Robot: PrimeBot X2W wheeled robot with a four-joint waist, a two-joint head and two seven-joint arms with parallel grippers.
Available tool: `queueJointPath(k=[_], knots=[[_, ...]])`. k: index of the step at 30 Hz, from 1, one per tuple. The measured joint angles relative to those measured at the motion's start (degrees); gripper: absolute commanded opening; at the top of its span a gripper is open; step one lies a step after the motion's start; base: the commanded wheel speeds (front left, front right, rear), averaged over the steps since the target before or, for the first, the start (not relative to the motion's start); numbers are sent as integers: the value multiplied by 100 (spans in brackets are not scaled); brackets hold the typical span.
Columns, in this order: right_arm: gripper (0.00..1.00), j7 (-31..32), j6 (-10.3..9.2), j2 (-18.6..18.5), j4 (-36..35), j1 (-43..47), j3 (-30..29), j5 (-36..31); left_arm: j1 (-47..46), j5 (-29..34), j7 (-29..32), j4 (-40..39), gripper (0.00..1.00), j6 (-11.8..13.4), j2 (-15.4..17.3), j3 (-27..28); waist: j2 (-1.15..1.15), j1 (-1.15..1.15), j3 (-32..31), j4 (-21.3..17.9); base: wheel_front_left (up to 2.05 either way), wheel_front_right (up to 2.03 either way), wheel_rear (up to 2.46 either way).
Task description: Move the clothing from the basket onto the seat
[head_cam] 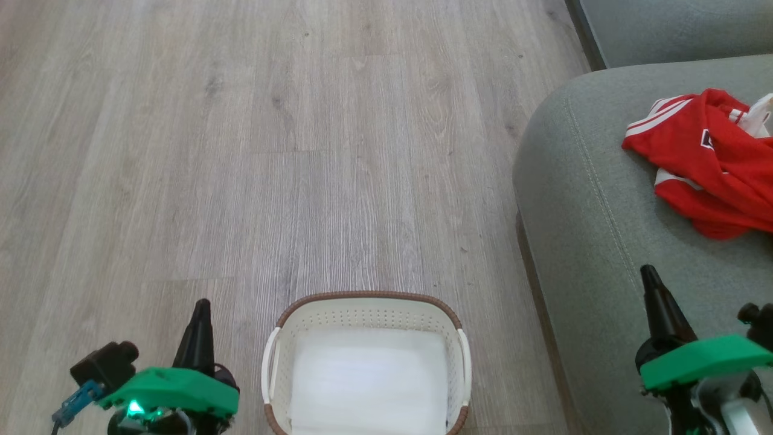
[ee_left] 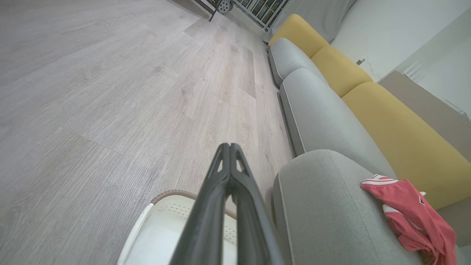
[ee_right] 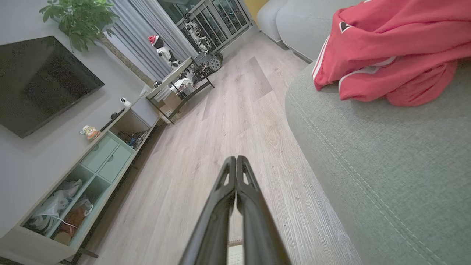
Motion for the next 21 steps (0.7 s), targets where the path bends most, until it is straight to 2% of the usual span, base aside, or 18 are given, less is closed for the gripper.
queueJointPath(k=[21], knots=[[0, 345, 0, 212, 111, -88, -242, 1042, -74, -1261, 333, 30, 0, -153, -3, 203, 0, 0, 0, 32, 0, 0, 0]])
